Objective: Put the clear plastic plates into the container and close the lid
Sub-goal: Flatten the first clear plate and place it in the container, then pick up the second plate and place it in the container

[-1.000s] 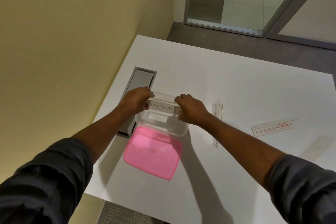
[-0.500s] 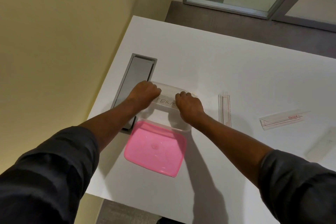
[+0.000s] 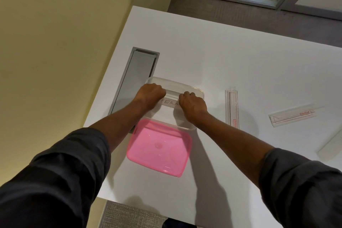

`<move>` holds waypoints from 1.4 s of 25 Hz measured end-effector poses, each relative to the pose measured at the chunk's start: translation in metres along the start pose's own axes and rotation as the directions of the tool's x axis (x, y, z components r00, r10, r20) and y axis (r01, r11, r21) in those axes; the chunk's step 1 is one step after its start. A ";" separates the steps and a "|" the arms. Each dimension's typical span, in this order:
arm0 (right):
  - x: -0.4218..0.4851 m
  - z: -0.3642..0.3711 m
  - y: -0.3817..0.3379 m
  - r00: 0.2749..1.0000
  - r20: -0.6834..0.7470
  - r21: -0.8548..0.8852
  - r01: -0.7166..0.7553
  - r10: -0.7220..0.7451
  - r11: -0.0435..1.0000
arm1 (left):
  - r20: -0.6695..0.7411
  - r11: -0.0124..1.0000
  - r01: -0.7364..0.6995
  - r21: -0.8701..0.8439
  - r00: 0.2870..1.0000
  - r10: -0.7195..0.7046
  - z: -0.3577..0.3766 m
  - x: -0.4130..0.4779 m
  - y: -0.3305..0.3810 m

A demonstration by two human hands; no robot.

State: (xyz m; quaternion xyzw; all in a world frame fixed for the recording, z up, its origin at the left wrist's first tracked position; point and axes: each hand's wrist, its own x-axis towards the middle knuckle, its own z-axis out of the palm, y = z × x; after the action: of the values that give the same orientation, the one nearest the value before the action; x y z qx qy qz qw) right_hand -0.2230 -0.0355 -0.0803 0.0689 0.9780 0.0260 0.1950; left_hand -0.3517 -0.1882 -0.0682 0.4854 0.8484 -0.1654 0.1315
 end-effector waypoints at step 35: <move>-0.169 0.063 0.125 0.739 0.314 0.874 -0.471 0.596 0.122 | 0.235 0.039 0.256 -0.966 0.930 -0.283 -0.053 -0.010 0.257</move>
State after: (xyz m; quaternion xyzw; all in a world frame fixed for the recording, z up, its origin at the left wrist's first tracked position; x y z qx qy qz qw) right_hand -0.0288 0.0650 -0.0646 0.5080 0.7314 -0.4529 0.0429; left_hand -0.1268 -0.0529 -0.0557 0.1055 0.8138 0.4274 0.3793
